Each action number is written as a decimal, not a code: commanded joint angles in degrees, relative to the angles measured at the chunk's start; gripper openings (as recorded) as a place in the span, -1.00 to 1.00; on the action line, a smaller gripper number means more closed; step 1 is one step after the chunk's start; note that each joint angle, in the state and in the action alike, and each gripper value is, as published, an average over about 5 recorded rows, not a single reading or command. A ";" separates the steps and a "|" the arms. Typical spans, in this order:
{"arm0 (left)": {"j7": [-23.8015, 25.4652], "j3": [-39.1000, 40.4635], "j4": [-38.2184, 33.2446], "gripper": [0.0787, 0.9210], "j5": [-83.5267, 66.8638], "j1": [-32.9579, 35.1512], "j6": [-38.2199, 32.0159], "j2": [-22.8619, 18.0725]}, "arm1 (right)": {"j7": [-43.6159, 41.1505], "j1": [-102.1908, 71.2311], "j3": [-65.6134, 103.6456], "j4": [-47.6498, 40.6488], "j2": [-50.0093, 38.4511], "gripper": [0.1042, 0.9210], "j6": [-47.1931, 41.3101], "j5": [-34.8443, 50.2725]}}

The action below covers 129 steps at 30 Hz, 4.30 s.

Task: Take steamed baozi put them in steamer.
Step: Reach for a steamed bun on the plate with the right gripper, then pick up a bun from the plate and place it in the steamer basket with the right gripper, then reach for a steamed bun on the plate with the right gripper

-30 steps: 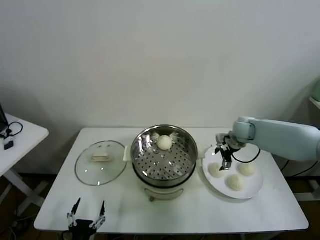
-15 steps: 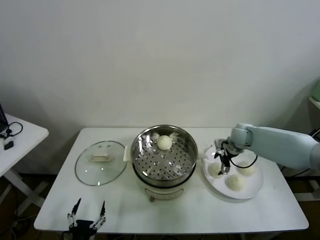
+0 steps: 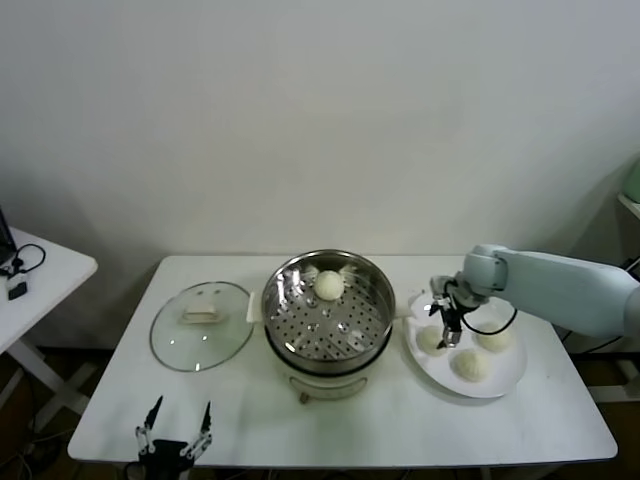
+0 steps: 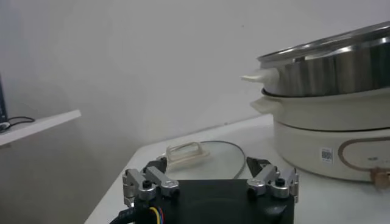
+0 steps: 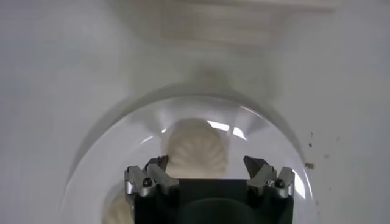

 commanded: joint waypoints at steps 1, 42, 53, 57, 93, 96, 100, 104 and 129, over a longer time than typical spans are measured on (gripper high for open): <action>-0.01 0.01 0.28 0.77 0.08 0.02 0.06 -2.06 | -0.33 -0.07 -0.17 0.36 -0.13 0.76 0.04 0.02; -0.15 -0.33 -0.47 0.77 -0.20 -0.05 0.07 -1.76 | -12.48 34.27 -18.15 10.22 -1.01 0.13 6.21 13.25; -0.11 0.09 -0.95 0.77 -0.45 0.05 -0.02 -0.96 | -15.90 49.02 -12.83 14.45 5.22 0.14 3.14 26.72; -0.09 0.30 -0.94 0.77 -0.44 -0.11 -0.03 -0.76 | -11.21 44.09 -5.83 17.07 8.78 0.14 -1.27 28.85; 0.10 1.25 -1.94 0.77 -0.14 0.10 0.11 -1.02 | 0.85 14.70 -0.77 3.30 31.19 0.14 -6.55 15.79; 0.09 1.20 -1.92 0.77 -0.15 0.13 0.04 -0.96 | 1.64 14.48 -0.54 2.95 31.23 0.14 -6.70 15.70; 0.07 1.09 -1.98 0.77 -0.19 0.21 -0.08 -0.86 | 2.14 14.51 -0.34 2.96 30.90 0.25 -6.70 15.68; 0.06 0.97 -2.25 0.77 -0.23 0.37 -0.10 -0.86 | 1.73 15.03 -0.02 4.16 29.71 0.51 -6.70 16.53; 0.08 0.97 -4.25 0.77 -0.10 1.28 -0.10 -1.55 | -8.78 35.32 -22.11 24.30 -5.96 0.76 3.12 5.38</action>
